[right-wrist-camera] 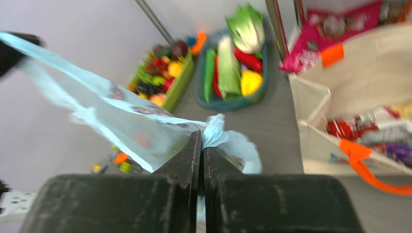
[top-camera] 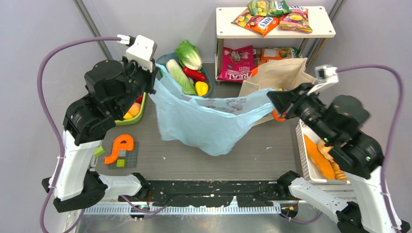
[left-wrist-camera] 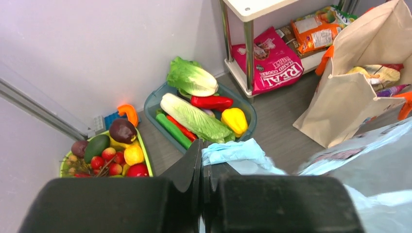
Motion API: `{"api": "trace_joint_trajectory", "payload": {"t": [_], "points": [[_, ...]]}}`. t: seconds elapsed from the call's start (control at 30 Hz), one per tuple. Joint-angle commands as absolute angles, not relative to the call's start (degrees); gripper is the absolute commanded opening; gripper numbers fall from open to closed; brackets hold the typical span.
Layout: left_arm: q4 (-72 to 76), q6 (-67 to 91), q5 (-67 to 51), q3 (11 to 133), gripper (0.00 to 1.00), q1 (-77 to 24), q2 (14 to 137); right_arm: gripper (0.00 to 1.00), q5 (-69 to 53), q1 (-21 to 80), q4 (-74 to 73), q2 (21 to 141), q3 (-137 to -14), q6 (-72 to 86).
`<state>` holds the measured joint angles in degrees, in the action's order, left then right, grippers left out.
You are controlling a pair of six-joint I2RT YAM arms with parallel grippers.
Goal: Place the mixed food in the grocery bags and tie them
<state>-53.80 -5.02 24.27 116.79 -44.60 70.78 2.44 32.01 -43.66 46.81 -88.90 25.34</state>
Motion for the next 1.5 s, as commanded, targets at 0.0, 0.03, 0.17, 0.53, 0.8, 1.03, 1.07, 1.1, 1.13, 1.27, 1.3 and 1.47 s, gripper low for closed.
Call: {"api": "trace_joint_trajectory", "payload": {"t": [0.0, 0.03, 0.17, 0.53, 0.8, 1.03, 1.07, 1.1, 1.13, 1.27, 1.3, 1.47], "points": [[-51.1, -6.2, 24.0, 111.5, 0.04, -44.4, 69.2, 0.05, 6.9, 31.7, -43.8, 46.3, -84.3, 24.7], [-50.8, -5.6, 24.2, 110.3, 0.04, -44.3, 69.2, 0.05, 7.7, 31.7, -43.9, 46.1, -84.5, 24.4], [-50.8, -3.9, 22.4, 109.5, 0.04, -42.9, 70.3, 0.05, 8.2, 31.7, -45.0, 46.7, -86.4, 23.7], [-46.6, 8.7, -0.2, 105.5, 0.89, -26.8, 68.9, 0.05, 12.3, 31.7, -46.0, 42.2, -75.2, 25.5], [-34.3, 25.2, 1.9, 89.3, 0.97, -2.2, 64.1, 0.05, 13.2, 31.8, -49.1, 40.7, -72.0, 25.5], [-33.1, 24.5, 20.3, 81.8, 1.0, 6.0, 70.0, 0.05, 6.1, 31.7, -49.0, 42.7, -71.8, 27.4], [-32.7, 24.1, 23.7, 80.9, 1.0, 6.0, 70.9, 0.05, 5.6, 31.7, -48.9, 43.0, -71.7, 27.6], [-32.5, 23.2, 26.1, 80.5, 1.0, 6.0, 72.2, 0.05, 4.7, 31.7, -48.7, 43.2, -71.7, 28.0], [-32.3, 21.9, 28.1, 80.5, 1.0, 6.0, 73.3, 0.05, 4.2, 31.7, -48.5, 43.5, -71.8, 28.3], [-34.4, 16.1, 39.0, 82.6, 1.0, 6.2, 78.2, 0.05, 1.7, 31.7, -48.5, 44.4, -71.9, 30.0], [-34.8, 14.8, 41.4, 83.2, 1.0, 6.2, 79.3, 0.05, 1.7, 31.7, -48.5, 44.5, -71.8, 30.2], [-32.4, 7.4, 43.4, 82.9, 0.99, 6.2, 84.7, 0.05, 2.2, 31.7, -49.0, 45.1, -71.2, 30.7]]}}
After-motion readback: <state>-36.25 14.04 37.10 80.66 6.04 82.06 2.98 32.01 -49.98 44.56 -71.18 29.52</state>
